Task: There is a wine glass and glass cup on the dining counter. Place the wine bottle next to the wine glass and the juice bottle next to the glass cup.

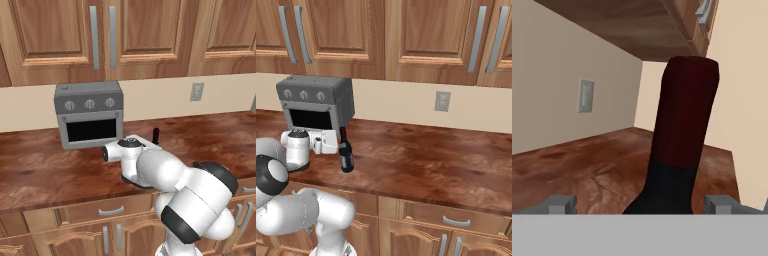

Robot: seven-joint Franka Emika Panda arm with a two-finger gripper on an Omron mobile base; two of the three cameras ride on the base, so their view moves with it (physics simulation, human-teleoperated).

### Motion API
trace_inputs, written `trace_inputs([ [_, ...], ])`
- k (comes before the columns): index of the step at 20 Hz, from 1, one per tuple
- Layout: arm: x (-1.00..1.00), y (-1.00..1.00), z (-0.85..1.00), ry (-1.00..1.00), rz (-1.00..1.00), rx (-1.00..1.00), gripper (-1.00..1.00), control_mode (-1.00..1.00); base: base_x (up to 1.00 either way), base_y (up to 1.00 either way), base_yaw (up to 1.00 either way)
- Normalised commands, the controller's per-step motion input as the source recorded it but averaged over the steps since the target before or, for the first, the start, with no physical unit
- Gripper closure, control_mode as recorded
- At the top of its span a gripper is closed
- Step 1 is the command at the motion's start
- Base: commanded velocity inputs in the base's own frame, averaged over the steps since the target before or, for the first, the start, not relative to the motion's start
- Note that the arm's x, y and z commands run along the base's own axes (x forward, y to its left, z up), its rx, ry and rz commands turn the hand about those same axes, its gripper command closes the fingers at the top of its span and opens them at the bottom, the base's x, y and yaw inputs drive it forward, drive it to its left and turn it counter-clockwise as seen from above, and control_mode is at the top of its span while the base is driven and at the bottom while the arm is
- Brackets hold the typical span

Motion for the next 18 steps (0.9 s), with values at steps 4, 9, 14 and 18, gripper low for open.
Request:
trace_inputs([
  [4,0.12,-0.04,-0.13,0.00,0.00,0.00,-1.00,-1.00,0.00,0.00,0.00],
  [9,0.06,-0.03,-0.09,0.00,0.00,0.00,-1.00,-1.00,0.00,0.00,0.00],
  [14,0.00,-0.06,-0.11,0.00,0.00,0.00,-1.00,-1.00,0.00,0.00,0.00],
  [18,-0.04,-0.13,-0.07,0.00,0.00,0.00,-1.00,-1.00,0.00,0.00,0.00],
])
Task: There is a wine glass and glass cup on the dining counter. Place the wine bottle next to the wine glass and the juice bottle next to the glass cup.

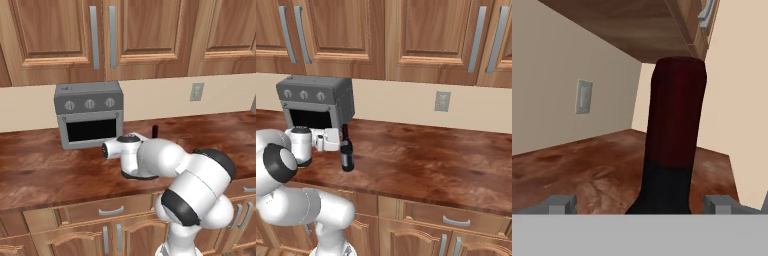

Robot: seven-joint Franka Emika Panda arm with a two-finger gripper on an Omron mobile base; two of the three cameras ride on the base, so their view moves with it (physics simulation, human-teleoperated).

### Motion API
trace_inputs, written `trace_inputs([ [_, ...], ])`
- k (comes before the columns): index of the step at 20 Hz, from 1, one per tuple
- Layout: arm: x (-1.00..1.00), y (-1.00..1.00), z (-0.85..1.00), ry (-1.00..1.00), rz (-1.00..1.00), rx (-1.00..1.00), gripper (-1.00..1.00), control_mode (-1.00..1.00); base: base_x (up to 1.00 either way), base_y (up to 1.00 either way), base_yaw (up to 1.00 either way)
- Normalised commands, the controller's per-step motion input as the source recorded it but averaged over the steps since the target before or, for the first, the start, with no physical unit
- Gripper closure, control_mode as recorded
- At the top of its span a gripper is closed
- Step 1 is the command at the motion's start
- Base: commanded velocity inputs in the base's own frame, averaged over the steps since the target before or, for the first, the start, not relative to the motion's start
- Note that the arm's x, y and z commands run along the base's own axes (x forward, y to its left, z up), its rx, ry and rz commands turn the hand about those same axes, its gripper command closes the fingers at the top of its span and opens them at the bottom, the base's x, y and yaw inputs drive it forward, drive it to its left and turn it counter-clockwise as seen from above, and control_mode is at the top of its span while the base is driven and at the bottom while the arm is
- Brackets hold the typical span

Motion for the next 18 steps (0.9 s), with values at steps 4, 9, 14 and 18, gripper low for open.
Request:
trace_inputs([
  [4,0.00,-0.15,0.00,-0.01,0.00,0.00,-1.00,-1.00,0.00,0.00,0.00],
  [9,0.00,-0.13,0.00,-0.03,0.00,0.00,-1.00,-1.00,0.00,0.00,0.00],
  [14,0.00,-0.10,0.00,-0.02,0.00,0.00,-1.00,-1.00,0.00,0.00,0.00],
  [18,0.00,-0.13,0.00,0.00,0.00,0.00,-1.00,-1.00,0.00,0.00,0.00],
])
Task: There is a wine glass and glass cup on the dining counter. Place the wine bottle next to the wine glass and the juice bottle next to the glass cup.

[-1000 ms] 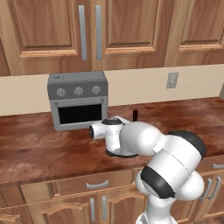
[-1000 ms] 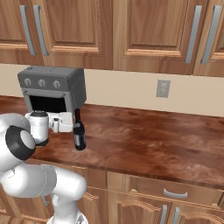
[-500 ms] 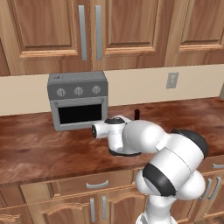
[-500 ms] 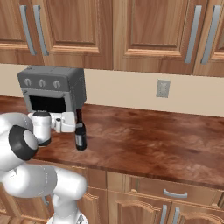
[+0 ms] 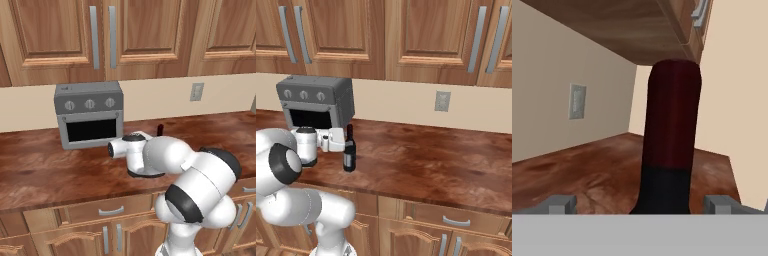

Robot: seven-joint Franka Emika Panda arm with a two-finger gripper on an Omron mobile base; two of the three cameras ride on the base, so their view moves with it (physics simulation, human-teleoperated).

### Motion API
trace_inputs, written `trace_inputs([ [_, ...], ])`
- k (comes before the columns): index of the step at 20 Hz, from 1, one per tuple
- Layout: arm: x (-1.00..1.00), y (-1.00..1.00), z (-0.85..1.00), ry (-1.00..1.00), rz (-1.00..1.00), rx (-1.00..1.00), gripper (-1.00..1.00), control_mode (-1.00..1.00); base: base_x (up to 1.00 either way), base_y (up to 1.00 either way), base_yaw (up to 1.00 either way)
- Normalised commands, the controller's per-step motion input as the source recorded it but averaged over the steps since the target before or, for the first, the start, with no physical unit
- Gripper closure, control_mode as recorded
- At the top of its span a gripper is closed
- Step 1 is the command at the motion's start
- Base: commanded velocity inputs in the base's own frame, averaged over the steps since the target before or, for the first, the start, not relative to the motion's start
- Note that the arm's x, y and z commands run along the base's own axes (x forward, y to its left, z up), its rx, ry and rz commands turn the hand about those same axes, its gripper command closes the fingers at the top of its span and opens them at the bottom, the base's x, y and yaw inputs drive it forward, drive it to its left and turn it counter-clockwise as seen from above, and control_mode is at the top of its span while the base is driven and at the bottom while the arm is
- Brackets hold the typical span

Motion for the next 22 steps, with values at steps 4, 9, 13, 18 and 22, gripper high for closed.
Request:
trace_inputs([
  [4,0.00,-0.11,0.00,0.00,0.00,0.00,1.00,-1.00,0.00,0.00,0.00],
  [9,-0.02,-0.09,0.00,0.00,0.00,0.00,1.00,-1.00,0.00,0.00,0.00],
  [13,-0.05,-0.10,0.00,0.00,0.00,0.00,1.00,-1.00,0.00,0.00,0.00],
  [18,-0.14,0.04,0.04,-0.05,0.00,0.00,1.00,-1.00,0.00,0.00,0.00],
  [22,-0.14,0.27,0.33,-0.08,0.00,0.00,1.00,-1.00,0.00,0.00,0.00],
])
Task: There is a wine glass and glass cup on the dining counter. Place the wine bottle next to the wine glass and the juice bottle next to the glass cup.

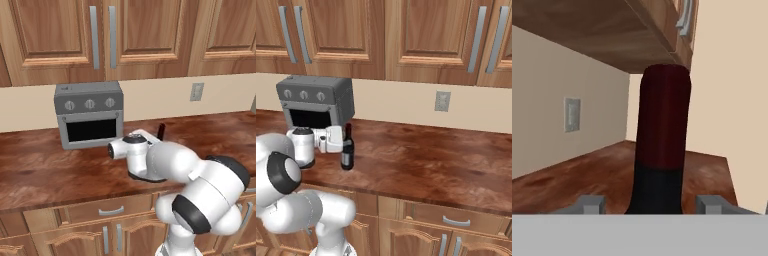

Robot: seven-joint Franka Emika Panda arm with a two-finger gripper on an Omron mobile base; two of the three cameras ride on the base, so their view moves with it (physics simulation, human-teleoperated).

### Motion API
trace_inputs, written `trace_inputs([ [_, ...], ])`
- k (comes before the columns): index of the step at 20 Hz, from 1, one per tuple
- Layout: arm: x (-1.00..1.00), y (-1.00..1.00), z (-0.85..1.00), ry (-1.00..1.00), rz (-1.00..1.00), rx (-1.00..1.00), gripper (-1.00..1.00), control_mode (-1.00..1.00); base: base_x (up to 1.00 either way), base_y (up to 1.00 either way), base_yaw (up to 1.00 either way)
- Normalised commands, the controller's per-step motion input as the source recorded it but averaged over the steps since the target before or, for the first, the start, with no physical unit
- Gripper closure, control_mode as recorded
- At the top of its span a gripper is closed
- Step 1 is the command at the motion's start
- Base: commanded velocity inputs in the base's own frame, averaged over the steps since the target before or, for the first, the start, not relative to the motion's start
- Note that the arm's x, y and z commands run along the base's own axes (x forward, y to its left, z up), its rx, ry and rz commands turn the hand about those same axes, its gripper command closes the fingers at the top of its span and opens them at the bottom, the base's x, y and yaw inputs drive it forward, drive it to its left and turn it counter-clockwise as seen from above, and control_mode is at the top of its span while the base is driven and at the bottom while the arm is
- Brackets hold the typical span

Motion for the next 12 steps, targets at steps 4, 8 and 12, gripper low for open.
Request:
trace_inputs([
  [4,-0.05,0.39,0.46,0.00,0.00,0.00,1.00,-1.00,0.00,0.00,0.00],
  [8,-0.13,0.35,0.47,0.04,0.00,0.00,1.00,-1.00,0.00,0.00,0.00],
  [12,-0.23,0.31,0.39,0.09,0.00,0.00,1.00,-1.00,0.00,0.00,0.00],
])
